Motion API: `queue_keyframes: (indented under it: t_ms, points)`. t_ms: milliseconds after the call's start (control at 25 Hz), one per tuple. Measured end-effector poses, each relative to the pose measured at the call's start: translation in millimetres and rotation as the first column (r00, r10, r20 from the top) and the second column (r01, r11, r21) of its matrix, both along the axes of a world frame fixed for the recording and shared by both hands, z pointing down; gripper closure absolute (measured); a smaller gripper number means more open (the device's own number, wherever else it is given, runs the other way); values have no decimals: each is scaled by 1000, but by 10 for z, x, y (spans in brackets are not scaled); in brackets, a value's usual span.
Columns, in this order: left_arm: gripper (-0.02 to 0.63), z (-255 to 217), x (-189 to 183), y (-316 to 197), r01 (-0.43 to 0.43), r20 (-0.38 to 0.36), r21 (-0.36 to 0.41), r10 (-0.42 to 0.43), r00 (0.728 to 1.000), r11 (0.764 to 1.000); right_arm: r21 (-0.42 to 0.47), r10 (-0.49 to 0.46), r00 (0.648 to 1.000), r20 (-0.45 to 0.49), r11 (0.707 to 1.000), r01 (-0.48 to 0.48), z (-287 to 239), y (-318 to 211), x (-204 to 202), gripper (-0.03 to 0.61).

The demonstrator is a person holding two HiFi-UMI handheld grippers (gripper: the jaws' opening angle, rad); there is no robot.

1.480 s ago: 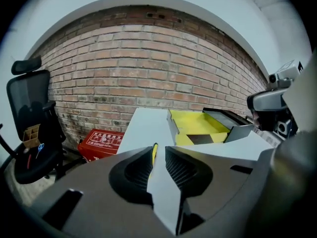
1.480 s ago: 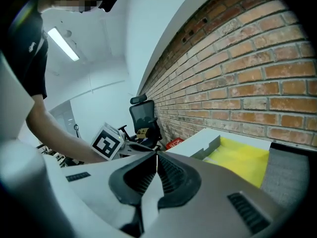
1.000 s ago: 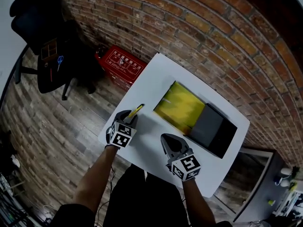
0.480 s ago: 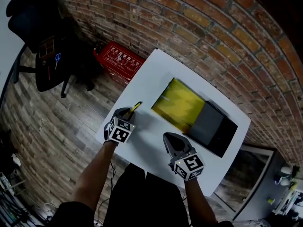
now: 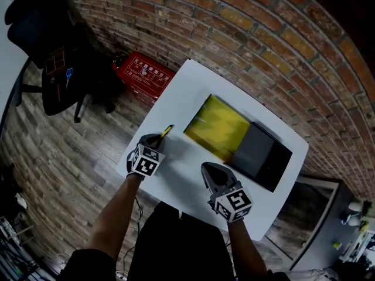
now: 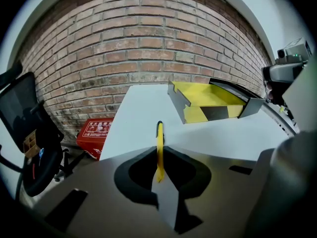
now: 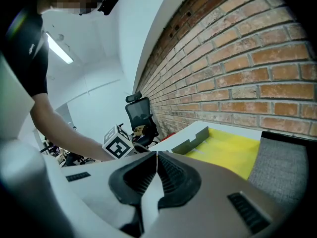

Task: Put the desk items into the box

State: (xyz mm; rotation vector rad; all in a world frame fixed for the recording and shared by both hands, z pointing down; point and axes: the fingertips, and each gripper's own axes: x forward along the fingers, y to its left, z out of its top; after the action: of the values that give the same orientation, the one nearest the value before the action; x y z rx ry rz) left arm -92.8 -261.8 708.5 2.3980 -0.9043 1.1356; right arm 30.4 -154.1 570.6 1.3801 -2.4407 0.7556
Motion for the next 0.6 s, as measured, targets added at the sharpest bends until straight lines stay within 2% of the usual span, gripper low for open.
queue_keyframes:
  t_ms: [400, 600]
  points:
    - [562, -476, 146, -45, -5, -67, 80, 10, 998, 997, 38, 21, 1000, 14, 999, -22, -117, 13, 27, 555]
    - [562, -729, 383, -7, -43, -100, 109, 54, 994, 993, 66, 59, 998, 18, 996, -60, -226, 22, 146, 555]
